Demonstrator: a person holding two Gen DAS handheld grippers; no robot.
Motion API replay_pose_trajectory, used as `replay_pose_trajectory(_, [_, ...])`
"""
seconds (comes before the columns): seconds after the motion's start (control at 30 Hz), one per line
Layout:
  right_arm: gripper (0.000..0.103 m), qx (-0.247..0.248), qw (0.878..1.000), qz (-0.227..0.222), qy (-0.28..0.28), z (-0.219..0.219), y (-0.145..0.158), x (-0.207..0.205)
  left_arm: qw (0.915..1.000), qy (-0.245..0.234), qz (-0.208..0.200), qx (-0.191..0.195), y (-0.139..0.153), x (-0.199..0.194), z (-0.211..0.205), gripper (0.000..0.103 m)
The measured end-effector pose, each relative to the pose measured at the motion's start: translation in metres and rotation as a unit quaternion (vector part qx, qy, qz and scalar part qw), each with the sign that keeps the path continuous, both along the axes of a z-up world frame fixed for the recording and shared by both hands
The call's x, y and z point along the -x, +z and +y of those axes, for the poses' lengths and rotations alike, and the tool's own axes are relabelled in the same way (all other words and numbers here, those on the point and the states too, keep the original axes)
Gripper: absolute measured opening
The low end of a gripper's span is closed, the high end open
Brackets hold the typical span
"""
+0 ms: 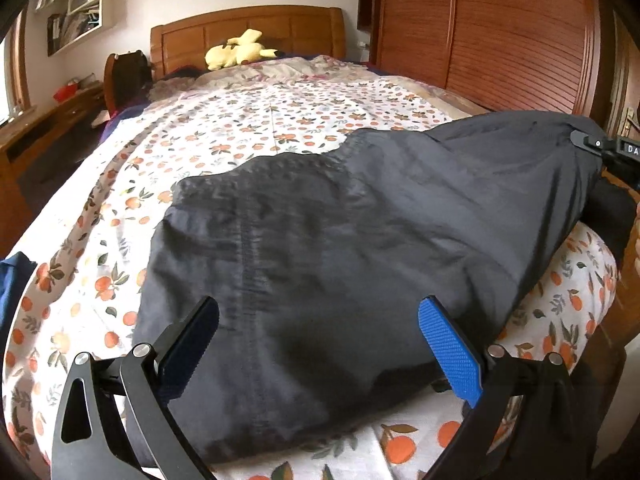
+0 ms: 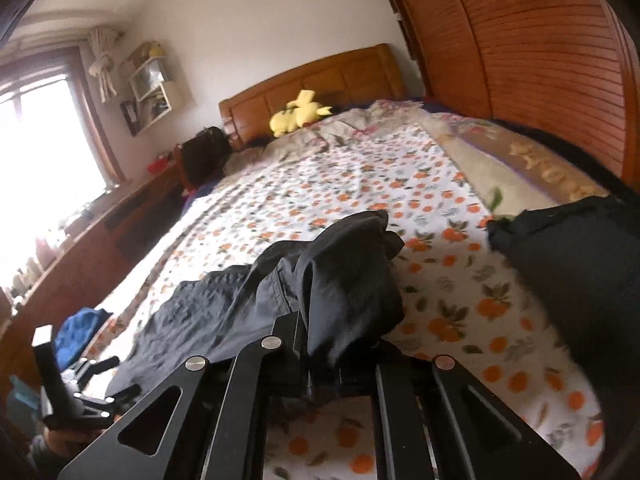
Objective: Fold large clothes
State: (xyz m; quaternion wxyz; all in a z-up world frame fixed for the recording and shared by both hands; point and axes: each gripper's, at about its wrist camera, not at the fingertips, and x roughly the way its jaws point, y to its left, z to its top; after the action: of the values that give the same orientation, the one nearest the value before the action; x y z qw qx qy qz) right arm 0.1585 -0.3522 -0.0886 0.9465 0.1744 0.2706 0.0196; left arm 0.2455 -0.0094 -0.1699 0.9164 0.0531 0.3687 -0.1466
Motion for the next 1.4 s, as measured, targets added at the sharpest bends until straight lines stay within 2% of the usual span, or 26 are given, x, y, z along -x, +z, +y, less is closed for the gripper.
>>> replay_pose_trajectory(0.17, [0.007, 0.006, 0.998, 0.067, -0.010, -0.012, -0.038, -0.005, 0.9999, -0.011, 0.004, 0.002, -0.005, 0.002, -0.012, 0.101])
replay_pose_trajectory(0.3, [0.010, -0.020, 0.994, 0.107, -0.023, -0.028, -0.070, -0.005, 0.9999, -0.014, 0.009, 0.002, -0.008, 0.003, -0.017, 0.101])
replay_pose_trajectory(0.37, [0.019, -0.025, 0.992, 0.119, -0.031, -0.033, -0.080, -0.006, 0.9999, -0.014, 0.007, 0.001, -0.008, 0.004, -0.018, 0.101])
replay_pose_trajectory(0.43, [0.042, -0.016, 0.990, 0.134, -0.042, -0.033, -0.087, -0.008, 0.9999, -0.014, 0.006, 0.004, -0.008, 0.005, -0.017, 0.101])
replay_pose_trajectory(0.47, [0.048, -0.012, 0.989, 0.139, -0.050, -0.034, -0.090, -0.010, 0.9999, -0.013, 0.005, 0.005, -0.007, 0.006, -0.016, 0.101])
replay_pose_trajectory(0.5, [0.048, -0.014, 0.988, 0.142, -0.052, -0.034, -0.091, -0.012, 0.9999, -0.013, 0.004, 0.006, -0.007, 0.006, -0.016, 0.101])
replay_pose_trajectory(0.57, [0.040, -0.031, 0.988, 0.144, -0.045, -0.035, -0.095, -0.017, 0.9999, -0.013, 0.003, 0.008, -0.006, 0.007, -0.014, 0.101])
replay_pose_trajectory(0.6, [0.023, -0.040, 0.988, 0.144, -0.041, -0.036, -0.096, -0.019, 0.9999, -0.012, 0.002, 0.008, -0.005, 0.008, -0.013, 0.101])
replay_pose_trajectory(0.63, [0.016, -0.049, 0.988, 0.140, -0.030, -0.034, -0.094, -0.021, 0.9999, -0.012, 0.002, 0.009, -0.005, 0.009, -0.012, 0.101])
replay_pose_trajectory(0.7, [0.012, -0.034, 0.991, 0.124, -0.025, -0.026, -0.082, -0.022, 0.9999, -0.010, 0.002, 0.011, -0.005, 0.010, -0.006, 0.101])
replay_pose_trajectory(0.83, [0.010, -0.016, 0.997, 0.071, -0.006, -0.007, -0.040, -0.021, 0.9998, -0.004, -0.001, 0.017, -0.003, 0.014, 0.005, 0.101])
replay_pose_trajectory(1.0, [0.010, 0.027, 0.999, 0.012, 0.041, 0.046, 0.021, -0.028, 0.9995, 0.009, -0.015, 0.027, 0.006, 0.021, 0.029, 0.101])
replay_pose_trajectory(1.2, [0.010, 0.067, 0.988, -0.030, 0.135, 0.139, 0.067, -0.049, 0.9983, 0.036, -0.029, 0.036, 0.016, 0.035, 0.067, 0.101])
replay_pose_trajectory(1.3, [0.010, 0.076, 0.980, -0.030, 0.180, 0.186, 0.072, -0.062, 0.9973, 0.055, -0.033, 0.036, 0.021, 0.043, 0.087, 0.101])
replay_pose_trajectory(1.4, [0.010, 0.082, 0.971, -0.019, 0.225, 0.235, 0.064, -0.072, 0.9962, 0.072, -0.035, 0.033, 0.023, 0.052, 0.107, 0.101])
